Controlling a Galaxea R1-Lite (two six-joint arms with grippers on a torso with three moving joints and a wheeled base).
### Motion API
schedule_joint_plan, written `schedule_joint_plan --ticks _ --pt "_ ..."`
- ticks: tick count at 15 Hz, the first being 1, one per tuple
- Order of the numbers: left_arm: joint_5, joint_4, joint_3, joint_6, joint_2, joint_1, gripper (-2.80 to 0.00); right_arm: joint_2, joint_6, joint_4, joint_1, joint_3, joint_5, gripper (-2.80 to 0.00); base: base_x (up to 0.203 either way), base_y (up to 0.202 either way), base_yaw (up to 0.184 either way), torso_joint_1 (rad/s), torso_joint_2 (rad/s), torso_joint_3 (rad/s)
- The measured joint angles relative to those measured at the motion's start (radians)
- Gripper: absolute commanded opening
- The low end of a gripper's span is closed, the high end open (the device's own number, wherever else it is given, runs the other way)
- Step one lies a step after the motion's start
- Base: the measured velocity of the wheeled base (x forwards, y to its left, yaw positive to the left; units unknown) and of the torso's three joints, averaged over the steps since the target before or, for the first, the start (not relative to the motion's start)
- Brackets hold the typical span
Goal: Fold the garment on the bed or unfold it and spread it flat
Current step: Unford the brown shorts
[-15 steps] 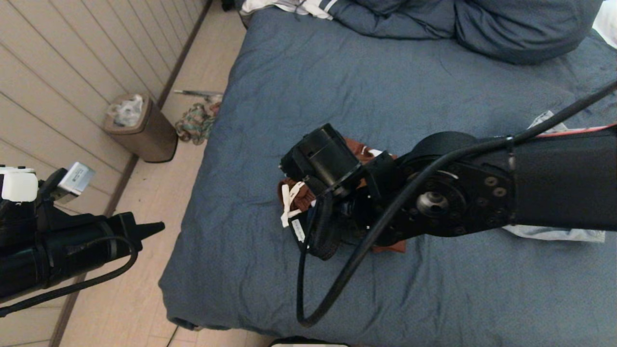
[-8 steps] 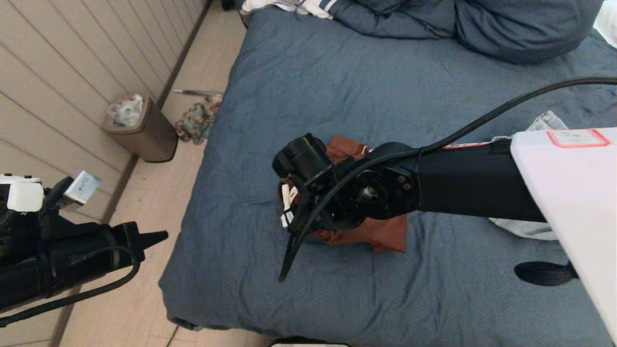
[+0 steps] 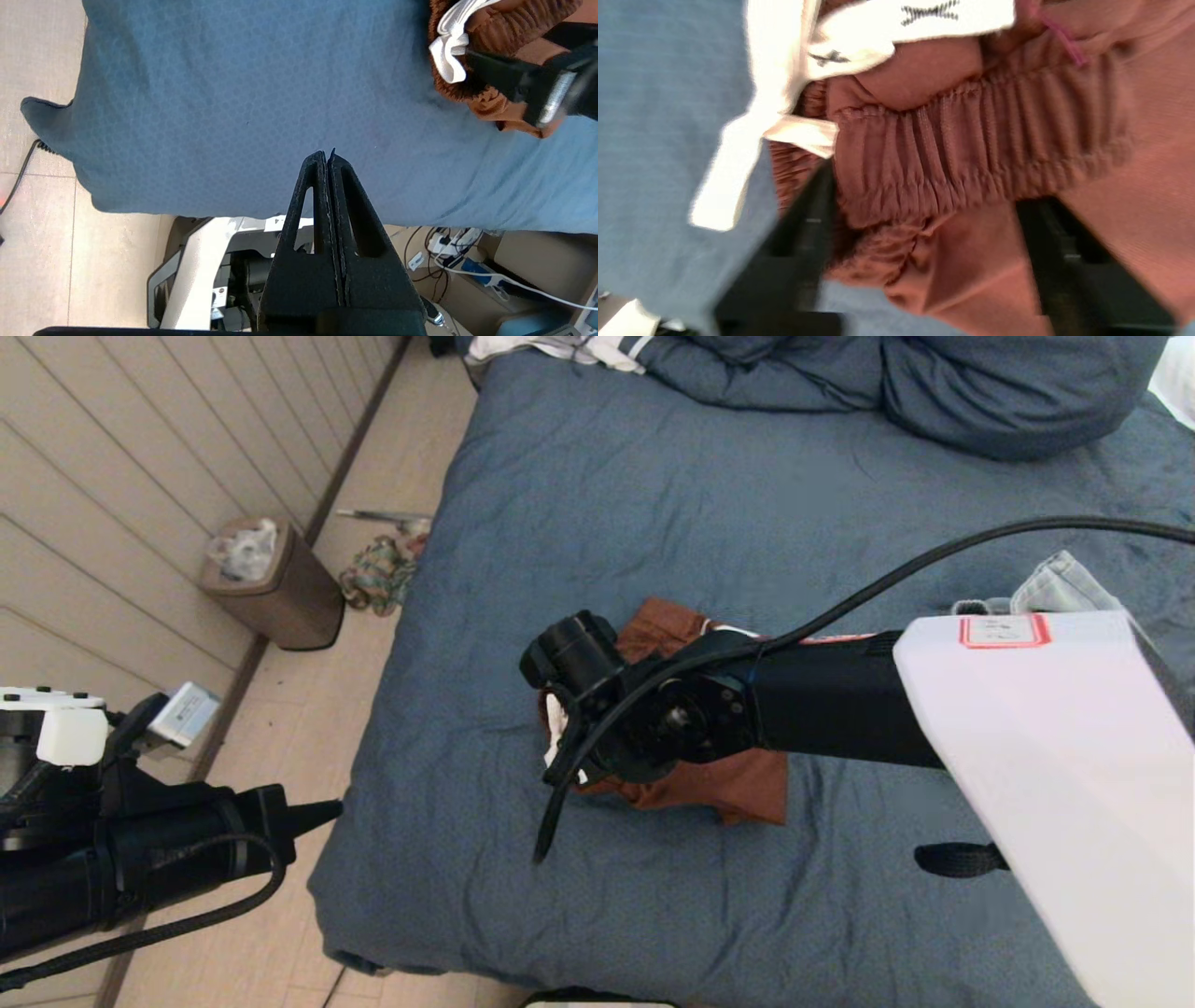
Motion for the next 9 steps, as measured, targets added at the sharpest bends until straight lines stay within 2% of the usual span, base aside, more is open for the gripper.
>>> schedule_joint_plan --ticks 9 --pt "-0.002 0.000 0.022 0.004 -0.002 -0.030 -2.80 -0.023 0.017 -0.006 -0.006 -0.004 -0.054 -2.80 0.000 0.000 0.000 0.000 0.00 0.000"
